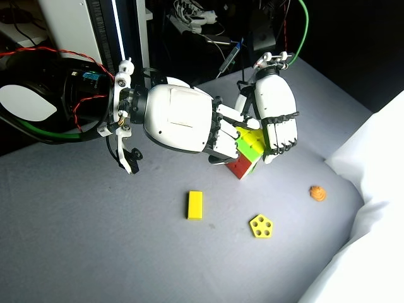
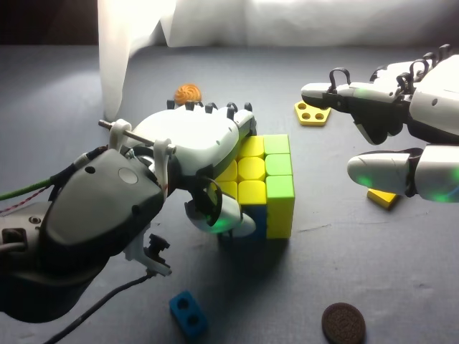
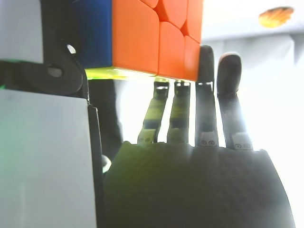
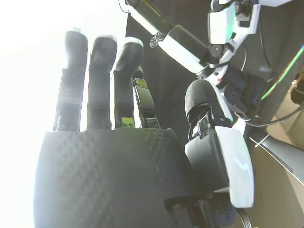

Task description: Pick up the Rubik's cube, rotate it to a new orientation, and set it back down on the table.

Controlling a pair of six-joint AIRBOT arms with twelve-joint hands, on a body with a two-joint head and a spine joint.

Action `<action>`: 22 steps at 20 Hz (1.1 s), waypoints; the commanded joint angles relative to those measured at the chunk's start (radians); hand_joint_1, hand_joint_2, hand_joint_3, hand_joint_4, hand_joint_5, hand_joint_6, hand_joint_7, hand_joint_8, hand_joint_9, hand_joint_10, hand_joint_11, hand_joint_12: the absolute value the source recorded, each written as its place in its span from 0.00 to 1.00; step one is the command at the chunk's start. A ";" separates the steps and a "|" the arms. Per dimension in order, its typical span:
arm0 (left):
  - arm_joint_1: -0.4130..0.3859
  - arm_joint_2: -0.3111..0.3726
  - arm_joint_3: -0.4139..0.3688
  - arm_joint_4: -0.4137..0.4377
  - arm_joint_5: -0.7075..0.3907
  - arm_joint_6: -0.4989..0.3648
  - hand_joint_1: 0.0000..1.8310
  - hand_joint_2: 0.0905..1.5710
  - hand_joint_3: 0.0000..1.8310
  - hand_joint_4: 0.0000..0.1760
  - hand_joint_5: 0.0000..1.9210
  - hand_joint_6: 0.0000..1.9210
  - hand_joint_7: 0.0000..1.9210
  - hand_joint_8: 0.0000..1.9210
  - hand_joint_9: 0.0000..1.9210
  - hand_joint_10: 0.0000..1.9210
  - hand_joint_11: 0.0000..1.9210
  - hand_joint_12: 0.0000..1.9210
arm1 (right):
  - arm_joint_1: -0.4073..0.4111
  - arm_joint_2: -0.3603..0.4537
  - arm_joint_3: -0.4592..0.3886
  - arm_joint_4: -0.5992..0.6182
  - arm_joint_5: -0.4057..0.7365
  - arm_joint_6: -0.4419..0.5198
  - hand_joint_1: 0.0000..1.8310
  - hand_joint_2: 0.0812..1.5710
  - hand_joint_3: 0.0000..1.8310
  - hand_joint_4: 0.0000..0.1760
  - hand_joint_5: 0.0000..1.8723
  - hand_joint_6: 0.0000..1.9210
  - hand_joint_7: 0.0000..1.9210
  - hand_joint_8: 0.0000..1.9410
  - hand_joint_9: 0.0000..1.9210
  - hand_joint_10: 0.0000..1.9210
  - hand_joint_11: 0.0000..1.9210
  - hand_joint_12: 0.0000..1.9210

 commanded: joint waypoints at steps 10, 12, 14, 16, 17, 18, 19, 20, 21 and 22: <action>-0.015 0.002 -0.006 0.055 -0.062 -0.001 0.47 0.75 0.00 0.00 0.18 0.09 0.23 0.18 0.21 0.33 0.03 0.68 | 0.008 -0.001 -0.001 0.013 0.110 -0.006 0.00 0.84 0.00 0.00 0.08 0.00 0.16 0.17 0.07 0.49 0.00 0.86; -0.018 0.002 -0.007 0.055 -0.062 -0.001 0.42 0.73 0.00 0.00 0.16 0.01 0.24 0.02 0.23 0.10 0.03 0.58 | 0.008 -0.001 -0.001 0.013 0.110 -0.007 0.00 0.84 0.00 0.00 0.06 0.00 0.11 0.03 0.04 0.26 0.00 0.57; -0.017 0.002 -0.011 0.052 -0.062 -0.001 0.42 0.71 0.00 0.00 0.12 0.00 0.19 0.00 0.21 0.02 0.00 0.53 | 0.008 -0.002 -0.001 0.013 0.110 -0.008 0.00 0.84 0.00 0.00 0.05 0.00 0.11 0.01 0.05 0.18 0.00 0.39; -0.016 0.004 -0.015 0.049 -0.062 0.000 0.41 0.64 0.00 0.00 0.04 0.00 0.08 0.00 0.12 0.00 0.00 0.40 | 0.007 -0.002 -0.001 0.013 0.110 -0.008 0.00 0.84 0.00 0.00 0.04 0.00 0.09 0.00 0.04 0.12 0.00 0.23; -0.016 0.004 -0.016 0.047 -0.062 0.000 0.39 0.62 0.00 0.00 0.01 0.00 0.05 0.00 0.08 0.00 0.00 0.34 | 0.007 -0.002 -0.001 0.013 0.110 -0.009 0.00 0.84 0.00 0.00 0.04 0.00 0.08 0.00 0.05 0.10 0.00 0.20; -0.016 0.004 -0.017 0.047 -0.062 0.000 0.36 0.61 0.00 0.00 0.00 0.00 0.02 0.00 0.04 0.00 0.00 0.28 | 0.007 -0.002 -0.001 0.013 0.110 -0.009 0.00 0.83 0.00 0.00 0.04 0.00 0.08 0.00 0.05 0.08 0.00 0.17; -0.016 0.005 -0.017 0.046 -0.062 0.000 0.30 0.58 0.00 0.00 0.00 0.00 0.00 0.00 0.01 0.00 0.00 0.17 | 0.007 -0.002 -0.001 0.013 0.110 -0.009 0.00 0.83 0.00 0.00 0.04 0.00 0.08 0.00 0.05 0.06 0.00 0.15; -0.017 0.006 -0.019 0.045 -0.062 0.000 0.27 0.56 0.00 0.00 0.00 0.00 0.00 0.00 0.00 0.00 0.00 0.10 | 0.007 -0.002 -0.001 0.013 0.110 -0.009 0.00 0.83 0.00 0.00 0.03 0.00 0.06 0.00 0.04 0.05 0.00 0.09; -0.018 0.008 -0.021 0.045 -0.062 0.000 0.26 0.54 0.00 0.00 0.00 0.00 0.00 0.00 0.00 0.00 0.00 0.05 | 0.007 -0.002 -0.001 0.013 0.110 -0.010 0.00 0.83 0.00 0.00 0.02 0.00 0.06 0.00 0.03 0.03 0.00 0.06; -0.020 0.012 -0.024 0.045 -0.062 0.001 0.25 0.54 0.00 0.00 0.00 0.00 0.00 0.00 0.00 0.00 0.00 0.02 | 0.007 -0.002 -0.001 0.013 0.110 -0.010 0.00 0.84 0.00 0.00 0.02 0.00 0.05 0.00 0.04 0.03 0.00 0.05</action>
